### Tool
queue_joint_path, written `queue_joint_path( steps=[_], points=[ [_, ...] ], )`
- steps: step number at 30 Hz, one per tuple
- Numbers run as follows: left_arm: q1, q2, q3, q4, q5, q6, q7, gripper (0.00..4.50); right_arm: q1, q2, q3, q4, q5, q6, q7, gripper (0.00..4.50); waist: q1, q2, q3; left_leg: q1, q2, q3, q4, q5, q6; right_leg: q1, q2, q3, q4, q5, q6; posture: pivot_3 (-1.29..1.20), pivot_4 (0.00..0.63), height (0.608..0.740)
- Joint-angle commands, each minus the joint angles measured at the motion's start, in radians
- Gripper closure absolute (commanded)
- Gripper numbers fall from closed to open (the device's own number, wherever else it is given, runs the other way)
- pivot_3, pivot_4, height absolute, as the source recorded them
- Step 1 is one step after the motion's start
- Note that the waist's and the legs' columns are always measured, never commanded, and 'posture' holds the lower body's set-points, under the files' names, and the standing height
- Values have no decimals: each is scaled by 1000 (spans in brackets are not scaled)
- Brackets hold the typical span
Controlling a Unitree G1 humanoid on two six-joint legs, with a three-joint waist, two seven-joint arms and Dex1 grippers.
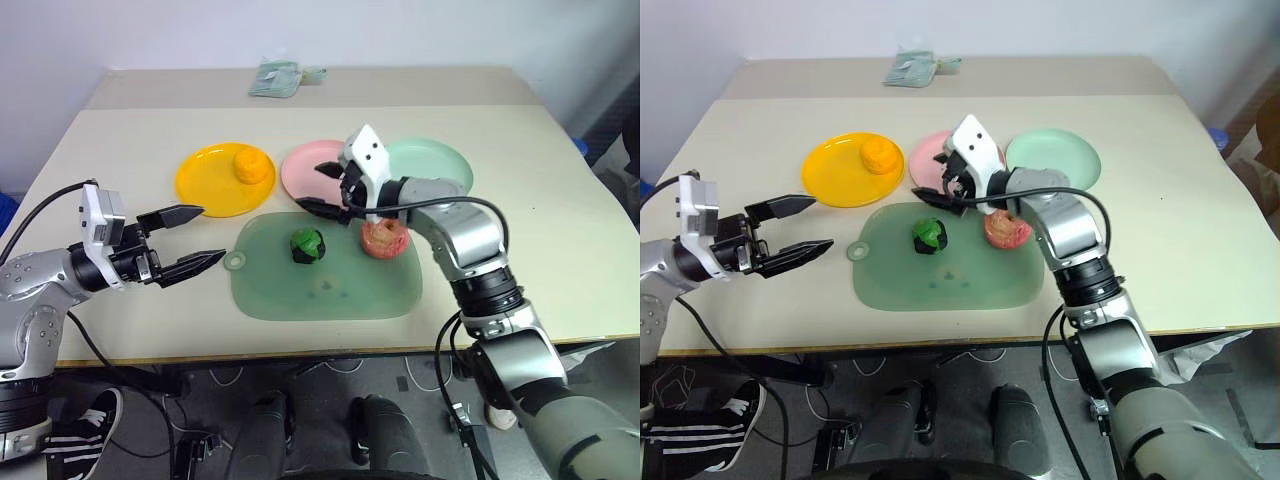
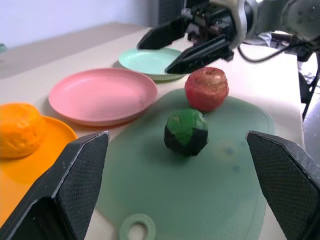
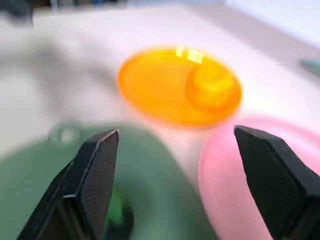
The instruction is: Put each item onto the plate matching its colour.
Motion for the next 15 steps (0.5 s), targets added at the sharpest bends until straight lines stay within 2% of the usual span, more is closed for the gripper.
queue_joint_path(
  steps=[1,4,8,15],
  points=[
    [11,13,5,-34,-10,2,-17,0,31,-16,34,-111,48,79,62,751,-2,0,0,0,0,0,0,0,0,0,0,0,0,0,0,0,150,740],
    [23,15,4,-39,-9,5,-25,0,51,-17,51,-164,64,127,76,751,-7,1,0,0,1,1,0,0,0,-1,1,1,1,0,0,0,150,740],
    [23,13,1,-42,-7,1,-27,0,66,-6,132,-133,-38,61,30,751,-4,0,0,1,2,1,0,0,0,-1,1,1,1,0,0,0,150,740],
    [37,16,1,-47,5,-3,-28,0,78,30,193,-99,-102,10,-15,751,-2,0,0,0,1,1,1,0,0,-1,0,1,1,0,0,0,150,740]
  ],
)
